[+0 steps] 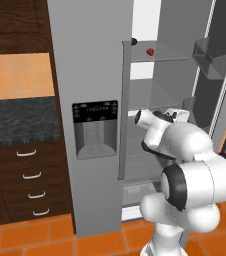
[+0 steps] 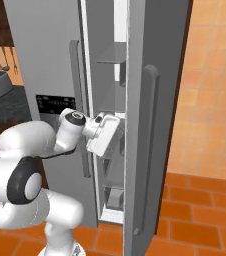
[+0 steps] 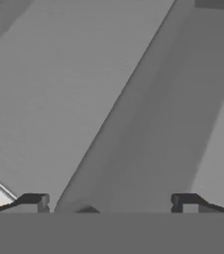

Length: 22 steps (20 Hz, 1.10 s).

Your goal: Take the strawberry from the fridge and place it on top of the pancake, located on the dining counter.

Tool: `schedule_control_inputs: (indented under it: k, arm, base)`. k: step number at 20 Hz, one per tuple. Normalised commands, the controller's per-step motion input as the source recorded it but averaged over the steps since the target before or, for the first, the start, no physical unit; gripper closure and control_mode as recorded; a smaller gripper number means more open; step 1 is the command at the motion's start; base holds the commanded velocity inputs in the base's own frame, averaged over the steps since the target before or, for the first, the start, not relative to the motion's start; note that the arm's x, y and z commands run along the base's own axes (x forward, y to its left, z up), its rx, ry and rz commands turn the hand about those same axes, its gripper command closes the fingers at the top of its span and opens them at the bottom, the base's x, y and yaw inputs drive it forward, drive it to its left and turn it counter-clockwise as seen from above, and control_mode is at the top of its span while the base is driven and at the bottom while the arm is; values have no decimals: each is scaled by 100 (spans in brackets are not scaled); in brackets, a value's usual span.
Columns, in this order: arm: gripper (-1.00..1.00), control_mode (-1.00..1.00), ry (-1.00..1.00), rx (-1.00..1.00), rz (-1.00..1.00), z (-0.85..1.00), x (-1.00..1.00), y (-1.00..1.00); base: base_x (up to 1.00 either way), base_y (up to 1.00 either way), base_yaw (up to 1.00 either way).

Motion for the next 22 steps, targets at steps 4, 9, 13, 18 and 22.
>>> schedule_control_inputs:
  k: [4, 9, 13, 18, 22]
  arm:
    - [-100, -100, -3, 0, 0, -24, 16, -89]
    - [-100, -100, -16, 0, 0, -18, -6, -82]
    - [-100, -100, -21, 0, 8, -1, -31, -53]
    - [-100, -100, -20, 1, 15, 0, -31, -35]
    - [-100, -100, -11, 2, 18, 4, -38, 9]
  base:
    - [0, 0, 0]
    - [0, 0, 0]
    - [0, 0, 0]
    - [0, 0, 0]
    - [0, 0, 0]
